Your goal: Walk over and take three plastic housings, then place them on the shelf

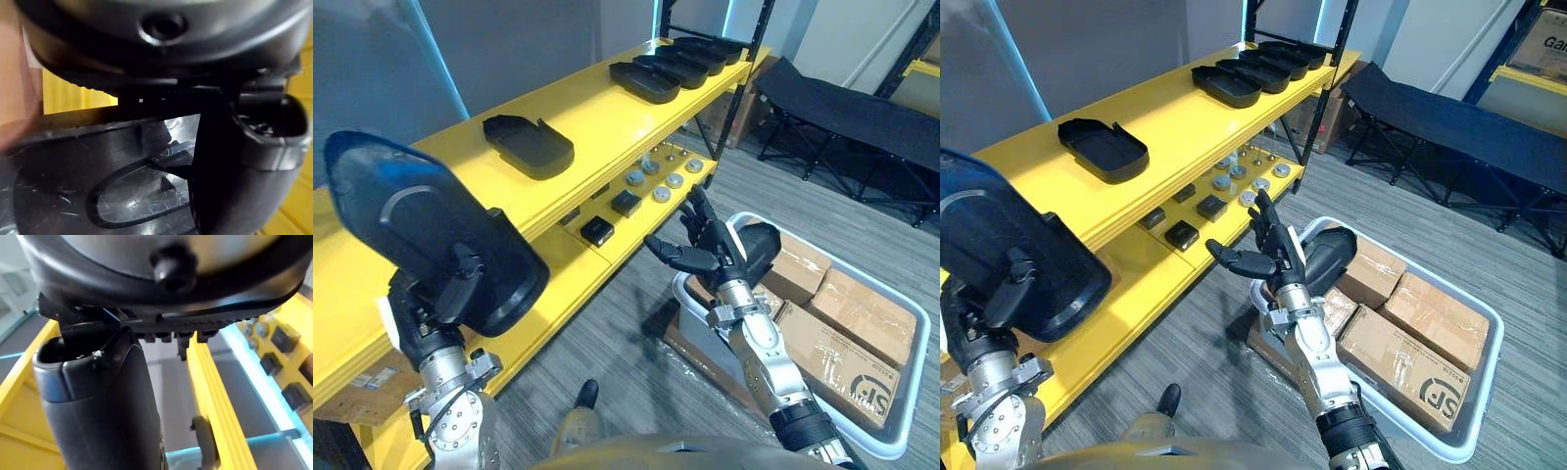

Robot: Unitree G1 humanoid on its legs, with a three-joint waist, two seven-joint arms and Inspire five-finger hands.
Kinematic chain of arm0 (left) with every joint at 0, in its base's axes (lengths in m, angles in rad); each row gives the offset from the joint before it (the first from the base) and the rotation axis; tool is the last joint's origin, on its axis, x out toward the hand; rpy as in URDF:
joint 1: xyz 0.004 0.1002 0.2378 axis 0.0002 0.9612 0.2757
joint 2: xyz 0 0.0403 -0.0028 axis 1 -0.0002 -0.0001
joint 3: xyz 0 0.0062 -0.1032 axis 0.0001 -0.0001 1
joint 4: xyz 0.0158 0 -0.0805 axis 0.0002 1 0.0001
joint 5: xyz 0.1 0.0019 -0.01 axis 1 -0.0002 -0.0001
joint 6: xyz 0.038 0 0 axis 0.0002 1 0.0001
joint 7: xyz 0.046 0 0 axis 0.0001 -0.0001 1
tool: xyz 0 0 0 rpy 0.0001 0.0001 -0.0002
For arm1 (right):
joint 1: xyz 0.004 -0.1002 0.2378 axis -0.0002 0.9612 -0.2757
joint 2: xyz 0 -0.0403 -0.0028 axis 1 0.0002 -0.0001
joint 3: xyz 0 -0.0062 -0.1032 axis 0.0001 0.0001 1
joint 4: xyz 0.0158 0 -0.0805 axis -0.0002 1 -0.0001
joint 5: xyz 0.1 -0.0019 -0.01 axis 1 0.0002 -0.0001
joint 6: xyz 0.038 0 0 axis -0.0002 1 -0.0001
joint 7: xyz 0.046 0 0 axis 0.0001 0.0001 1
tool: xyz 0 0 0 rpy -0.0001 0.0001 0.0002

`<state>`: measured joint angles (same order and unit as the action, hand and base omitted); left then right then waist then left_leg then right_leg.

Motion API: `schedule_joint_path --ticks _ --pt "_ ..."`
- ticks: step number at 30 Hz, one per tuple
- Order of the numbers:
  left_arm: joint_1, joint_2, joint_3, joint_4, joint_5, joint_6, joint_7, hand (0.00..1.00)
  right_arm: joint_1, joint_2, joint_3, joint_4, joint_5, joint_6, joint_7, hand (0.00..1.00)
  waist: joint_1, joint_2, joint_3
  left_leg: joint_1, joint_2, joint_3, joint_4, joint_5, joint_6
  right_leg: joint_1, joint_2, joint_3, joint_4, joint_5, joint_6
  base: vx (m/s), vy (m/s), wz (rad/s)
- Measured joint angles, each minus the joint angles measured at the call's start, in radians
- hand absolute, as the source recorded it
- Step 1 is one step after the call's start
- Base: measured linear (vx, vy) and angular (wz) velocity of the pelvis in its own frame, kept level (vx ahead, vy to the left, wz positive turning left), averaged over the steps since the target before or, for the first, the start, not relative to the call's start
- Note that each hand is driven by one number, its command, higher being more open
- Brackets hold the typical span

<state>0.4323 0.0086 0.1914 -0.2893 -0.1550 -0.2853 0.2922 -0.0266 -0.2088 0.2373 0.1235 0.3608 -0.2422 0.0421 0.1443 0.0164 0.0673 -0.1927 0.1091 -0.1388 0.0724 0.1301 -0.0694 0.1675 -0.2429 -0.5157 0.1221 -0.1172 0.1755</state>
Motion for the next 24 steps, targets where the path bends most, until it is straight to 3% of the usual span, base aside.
schedule_joint_path --ticks 2,3,4,6,7,10,12,15,19,21,22,23,24 --pt "-0.005 0.002 -0.036 -0.002 0.0 0.0 -0.034 0.0 0.005 -0.024 -0.003 0.0 0.0 0.007 -0.002 1.0 -0.024 0.011 0.006 -0.007 0.018 0.095 -0.015 0.001 0.012 0.029 -0.006 -0.07 -0.008 -0.009 0.006 -0.12 0.01 1.03" --pt "-0.008 0.003 -0.059 -0.003 0.0 0.0 -0.052 0.0 0.007 -0.032 -0.014 0.0 -0.002 0.012 -0.004 1.0 -0.025 -0.006 0.012 -0.016 0.017 0.147 -0.024 -0.002 0.015 0.038 -0.026 -0.102 -0.024 -0.014 0.009 -0.09 0.067 1.09" --pt "-0.014 0.002 -0.069 -0.005 0.0 0.0 -0.076 0.0 0.007 -0.03 -0.038 -0.001 -0.005 0.012 -0.007 1.0 -0.015 0.007 0.018 -0.045 0.012 0.171 0.035 -0.006 0.024 0.04 -0.035 -0.111 -0.023 -0.016 0.01 -0.02 0.089 0.62" --pt "-0.011 0.006 -0.067 -0.012 0.0 0.0 -0.09 0.0 0.01 -0.029 -0.049 -0.001 -0.004 0.012 -0.014 1.0 -0.004 0.024 0.025 -0.047 0.001 0.161 0.042 0.019 0.008 0.045 -0.033 -0.101 -0.003 -0.029 0.024 0.03 0.067 0.48" --pt "-0.027 0.027 -0.063 -0.015 -0.013 0.0 -0.114 0.0 0.025 -0.009 -0.051 -0.004 -0.002 0.012 -0.022 1.0 -0.023 0.001 0.034 -0.047 -0.049 0.126 0.015 0.033 0.019 0.033 -0.035 -0.024 0.039 -0.091 -0.004 0.04 0.037 0.89" --pt "-0.078 0.071 -0.08 -0.014 -0.037 -0.001 -0.164 0.0 0.052 -0.008 -0.073 -0.009 -0.004 0.011 -0.028 1.0 -0.053 -0.02 0.042 -0.041 -0.108 0.052 -0.04 0.072 0.033 0.012 -0.034 0.111 0.121 -0.144 -0.052 0.05 0.006 1.1" --pt "-0.111 0.099 -0.104 -0.014 -0.039 -0.008 -0.196 0.0 0.073 0.005 -0.1 -0.011 -0.004 0.012 -0.03 1.0 -0.064 -0.023 0.044 -0.03 -0.131 0.008 -0.079 0.111 0.033 -0.004 -0.034 0.15 0.193 -0.134 -0.037 0.06 -0.009 0.93" --pt "-0.119 0.118 -0.118 -0.014 -0.039 -0.024 -0.206 0.0 0.068 0.027 -0.112 -0.021 -0.022 0.011 -0.02 1.0 -0.057 -0.036 0.05 -0.015 -0.131 0.013 -0.091 0.122 0.026 -0.003 -0.04 0.15 0.205 -0.135 -0.036 0.04 -0.052 0.0" --pt "-0.119 0.114 -0.144 -0.009 -0.039 -0.022 -0.173 0.0 0.067 0.025 -0.116 -0.023 -0.041 0.011 0.002 1.0 -0.058 -0.027 0.057 -0.013 -0.107 0.057 -0.091 0.128 0.02 0.0 -0.032 0.159 0.15 -0.15 -0.015 -0.04 -0.065 -0.39" --pt "-0.125 0.105 -0.167 0.026 -0.039 -0.022 -0.151 0.0 0.074 0.02 -0.132 -0.032 -0.039 0.011 0.004 1.0 -0.073 0.005 0.08 -0.012 -0.089 0.065 -0.091 0.125 0.013 -0.002 -0.017 0.166 0.143 -0.191 0.006 -0.17 -0.082 -0.2" --pt "-0.123 0.102 -0.177 0.034 -0.039 -0.019 -0.148 0.0 0.082 0.014 -0.137 -0.038 -0.039 0.011 0.005 1.0 -0.078 0.018 0.087 -0.012 -0.081 0.064 -0.091 0.124 0.012 -0.005 -0.011 0.165 0.154 -0.198 -0.002 -0.21 -0.081 0.05" --pt "-0.114 0.094 -0.191 0.041 -0.038 -0.019 -0.148 0.0 0.099 0.001 -0.147 -0.047 -0.038 0.011 0.012 1.0 -0.088 0.037 0.098 -0.013 -0.066 0.073 -0.092 0.11 0.006 -0.011 0.001 0.162 0.172 -0.206 -0.012 -0.2 -0.062 0.21" --pt "-0.113 0.09 -0.196 0.048 -0.038 -0.019 -0.144 0.0 0.105 -0.002 -0.153 -0.048 -0.038 0.01 0.015 1.0 -0.097 0.018 0.117 -0.035 -0.063 0.106 -0.058 0.04 0.021 -0.022 -0.013 0.158 0.175 -0.207 -0.029 -0.18 -0.022 0.17"
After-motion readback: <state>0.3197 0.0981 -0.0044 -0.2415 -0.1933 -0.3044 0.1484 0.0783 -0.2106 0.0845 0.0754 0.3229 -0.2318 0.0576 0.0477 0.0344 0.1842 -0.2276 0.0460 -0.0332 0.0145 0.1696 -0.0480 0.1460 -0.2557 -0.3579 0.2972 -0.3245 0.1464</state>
